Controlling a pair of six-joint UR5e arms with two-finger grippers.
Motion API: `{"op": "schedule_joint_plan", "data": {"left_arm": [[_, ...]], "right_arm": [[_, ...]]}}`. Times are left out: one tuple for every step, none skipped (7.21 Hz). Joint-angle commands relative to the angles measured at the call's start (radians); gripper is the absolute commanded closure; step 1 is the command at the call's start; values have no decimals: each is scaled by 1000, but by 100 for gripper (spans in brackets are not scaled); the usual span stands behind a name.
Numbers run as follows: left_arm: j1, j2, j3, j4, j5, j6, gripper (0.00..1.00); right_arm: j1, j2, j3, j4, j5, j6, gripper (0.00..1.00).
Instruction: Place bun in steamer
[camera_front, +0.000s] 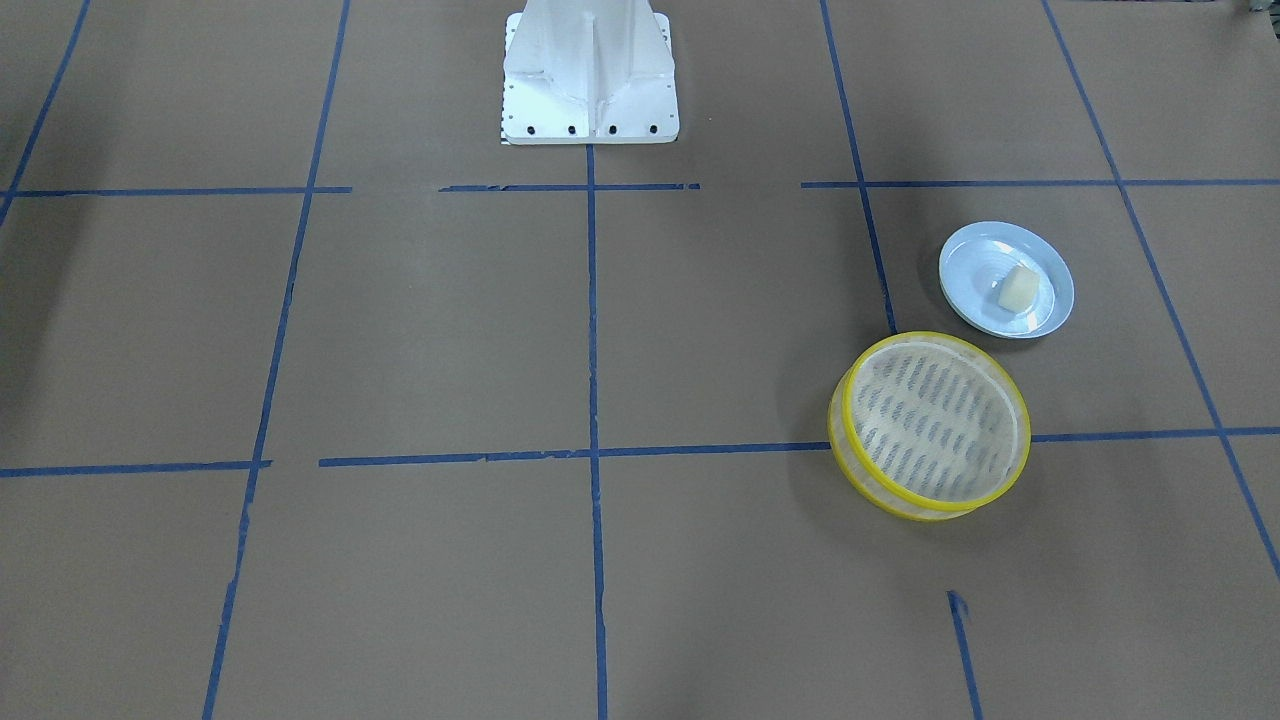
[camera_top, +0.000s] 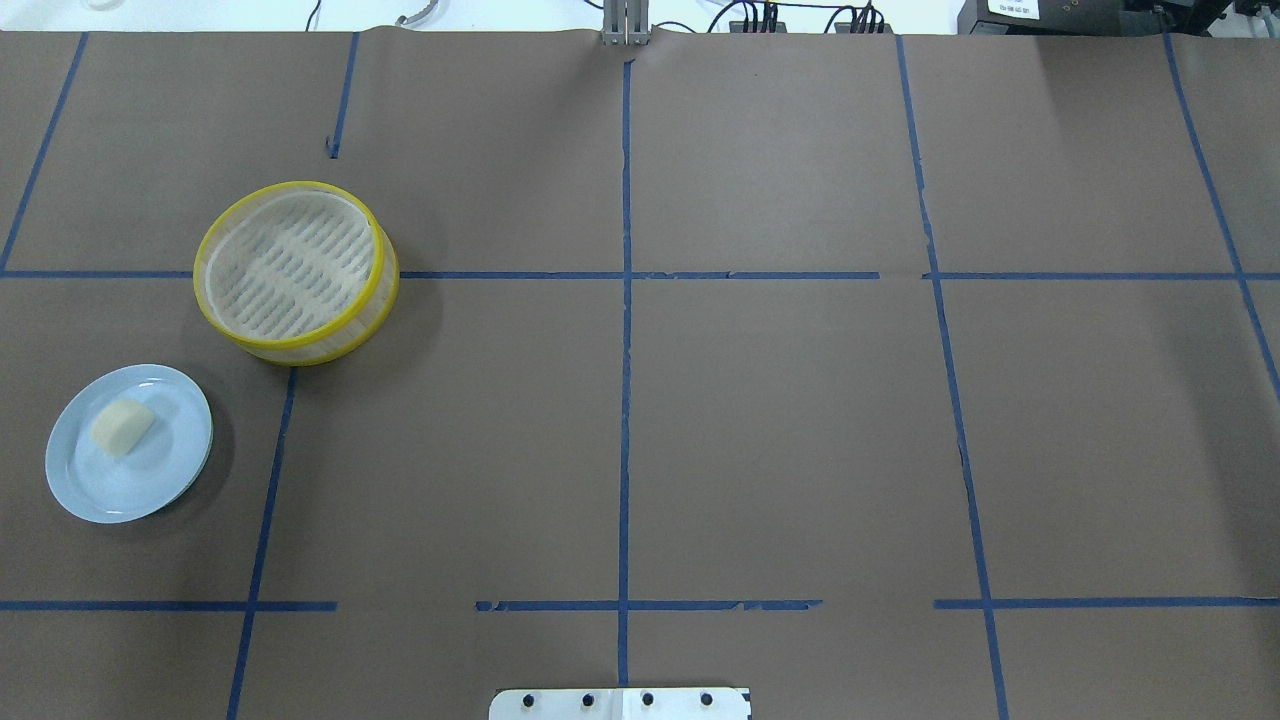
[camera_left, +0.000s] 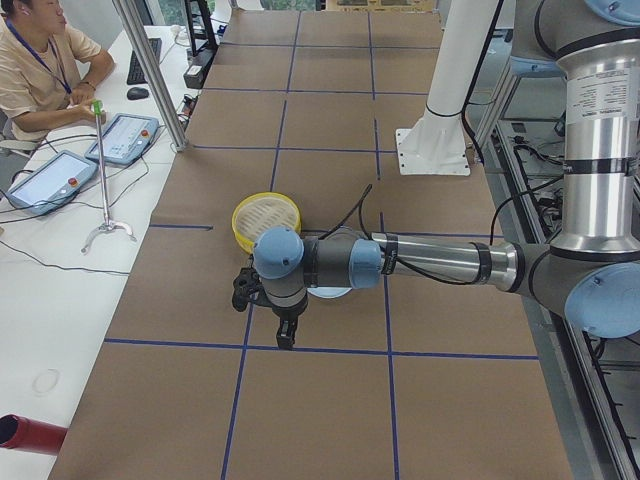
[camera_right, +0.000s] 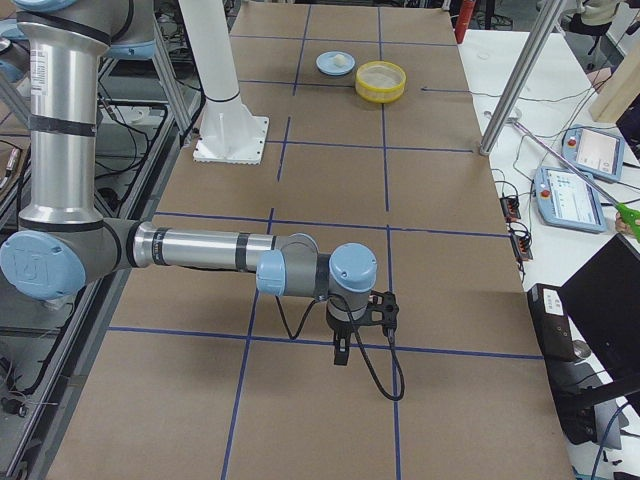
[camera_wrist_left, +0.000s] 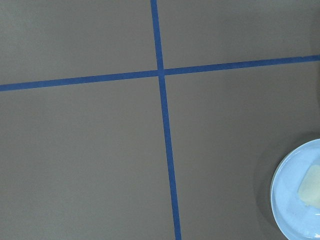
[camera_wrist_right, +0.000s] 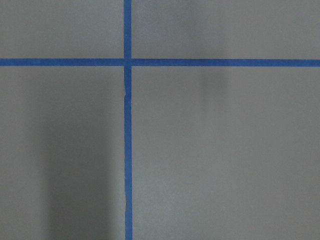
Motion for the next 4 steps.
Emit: {"op": "schedule_joint_plan", "data": {"left_arm": [[1,-13,-14,50,23,1,0],[1,-19,-15,51,23,1,0],[-1,-10,-22,48,41,2,0],[-2,-6,-51,50,60,-6,0]], "right_arm": [[0,0,0,-1,0,0,0],[0,0,0,-1,0,0,0],[0,0,0,-1,0,0,0],[0,0,0,-1,0,0,0]]}}
